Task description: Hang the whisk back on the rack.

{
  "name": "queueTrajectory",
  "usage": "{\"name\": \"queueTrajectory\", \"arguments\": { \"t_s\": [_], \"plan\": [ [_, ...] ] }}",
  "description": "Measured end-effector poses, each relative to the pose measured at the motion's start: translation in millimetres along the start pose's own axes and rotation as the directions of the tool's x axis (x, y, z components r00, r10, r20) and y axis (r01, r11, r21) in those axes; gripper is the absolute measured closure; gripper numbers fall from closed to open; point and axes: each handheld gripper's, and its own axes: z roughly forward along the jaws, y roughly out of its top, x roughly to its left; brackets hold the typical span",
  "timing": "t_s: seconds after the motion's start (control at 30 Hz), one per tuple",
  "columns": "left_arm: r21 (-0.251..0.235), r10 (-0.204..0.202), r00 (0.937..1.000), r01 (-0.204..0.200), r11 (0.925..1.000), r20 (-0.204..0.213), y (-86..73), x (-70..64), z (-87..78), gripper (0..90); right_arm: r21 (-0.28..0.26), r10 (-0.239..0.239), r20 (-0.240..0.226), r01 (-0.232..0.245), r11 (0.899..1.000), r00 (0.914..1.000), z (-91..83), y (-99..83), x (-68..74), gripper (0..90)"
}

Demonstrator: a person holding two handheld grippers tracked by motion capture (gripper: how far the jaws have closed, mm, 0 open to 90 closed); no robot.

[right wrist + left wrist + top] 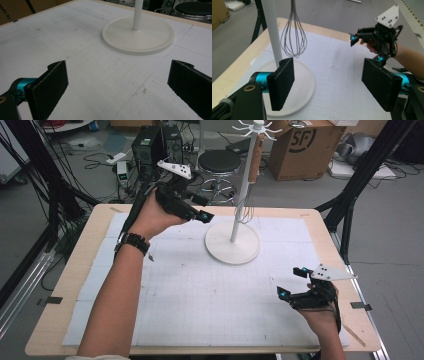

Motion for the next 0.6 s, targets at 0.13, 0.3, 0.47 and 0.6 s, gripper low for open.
{"name": "queueTrajectory", "arguments": {
  "t_s": [0.13,0.3,0.47,0.6],
  "plan": [
    [0.006,0.007,1.0000,-0.007,1.0000,-0.004,-7.0,-5.8,-7.3,24.5,0.004,-0.003,0.000,0.003,1.000,1.0000,1.3,0.8,0.6,1.8],
    [-0.006,0.011,0.9999,-0.011,0.9999,-0.005,-17.9,-13.8,-16.7,23.2,0.007,-0.009,0.001,0.009,1.000,1.0000,3.3,1.2,0.2,1.8],
    [-0.030,0.032,0.9995,-0.032,0.9990,0.001,-24.6,-29.2,-20.1,20.7,0.017,-0.010,0.001,0.010,1.000,0.9999,6.0,1.5,1.3,1.7],
    [-0.018,0.043,0.9990,-0.043,0.9989,-0.011,-29.1,-36.8,-23.4,20.0,0.023,-0.013,0.000,0.013,1.000,0.9999,8.2,1.7,2.3,1.8]
  ]
}}
